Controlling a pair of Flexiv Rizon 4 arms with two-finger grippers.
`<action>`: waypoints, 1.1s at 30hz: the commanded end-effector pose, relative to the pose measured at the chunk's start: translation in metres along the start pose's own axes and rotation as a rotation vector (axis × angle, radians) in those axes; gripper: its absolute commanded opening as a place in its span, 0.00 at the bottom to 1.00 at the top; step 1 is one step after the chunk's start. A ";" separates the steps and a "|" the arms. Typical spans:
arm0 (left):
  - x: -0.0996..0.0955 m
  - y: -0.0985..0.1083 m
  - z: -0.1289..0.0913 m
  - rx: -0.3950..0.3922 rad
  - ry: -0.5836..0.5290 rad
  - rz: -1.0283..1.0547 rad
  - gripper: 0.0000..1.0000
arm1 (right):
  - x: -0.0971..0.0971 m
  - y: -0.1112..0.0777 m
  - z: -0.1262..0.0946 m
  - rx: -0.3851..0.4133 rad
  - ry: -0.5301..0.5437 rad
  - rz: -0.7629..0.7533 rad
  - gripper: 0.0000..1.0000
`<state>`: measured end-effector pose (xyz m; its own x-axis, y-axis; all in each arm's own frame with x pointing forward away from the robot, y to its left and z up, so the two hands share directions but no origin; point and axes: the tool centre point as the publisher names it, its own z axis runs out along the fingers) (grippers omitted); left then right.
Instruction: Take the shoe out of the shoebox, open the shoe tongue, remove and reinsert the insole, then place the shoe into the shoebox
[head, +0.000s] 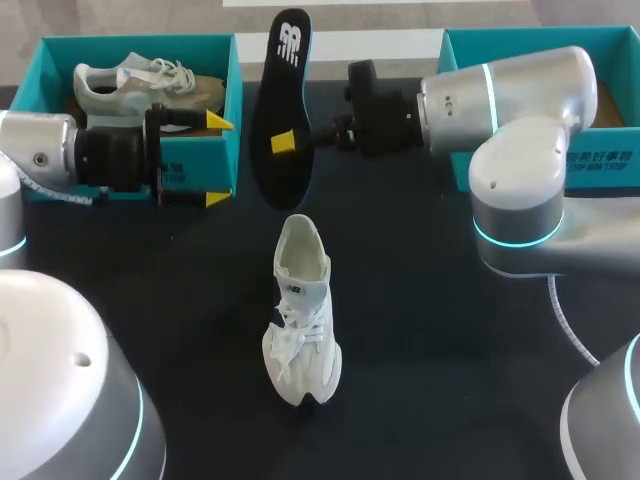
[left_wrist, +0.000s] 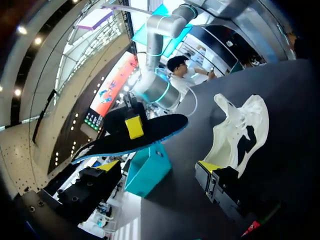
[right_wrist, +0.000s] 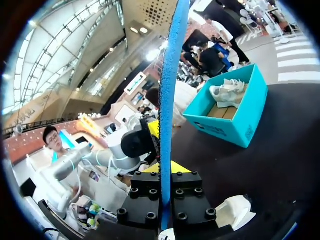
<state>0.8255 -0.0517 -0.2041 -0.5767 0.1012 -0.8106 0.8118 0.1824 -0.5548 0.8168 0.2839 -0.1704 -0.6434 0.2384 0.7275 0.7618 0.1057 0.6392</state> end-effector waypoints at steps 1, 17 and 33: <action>0.012 -0.016 -0.007 -0.098 0.057 -0.128 1.00 | -0.009 -0.006 0.004 -0.019 -0.066 -0.127 0.00; 0.087 -0.027 -0.009 -0.214 0.183 -0.409 1.00 | -0.040 -0.036 0.006 -0.006 -0.178 -0.321 0.00; 0.129 -0.005 0.010 -0.323 0.188 -0.562 1.00 | -0.055 -0.044 0.011 0.021 -0.150 -0.368 0.00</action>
<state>0.7441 -0.0395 -0.2973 -0.9311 0.0752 -0.3570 0.3406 0.5299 -0.7766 0.8146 0.2743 -0.2360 -0.8531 0.3365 0.3987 0.4874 0.2415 0.8391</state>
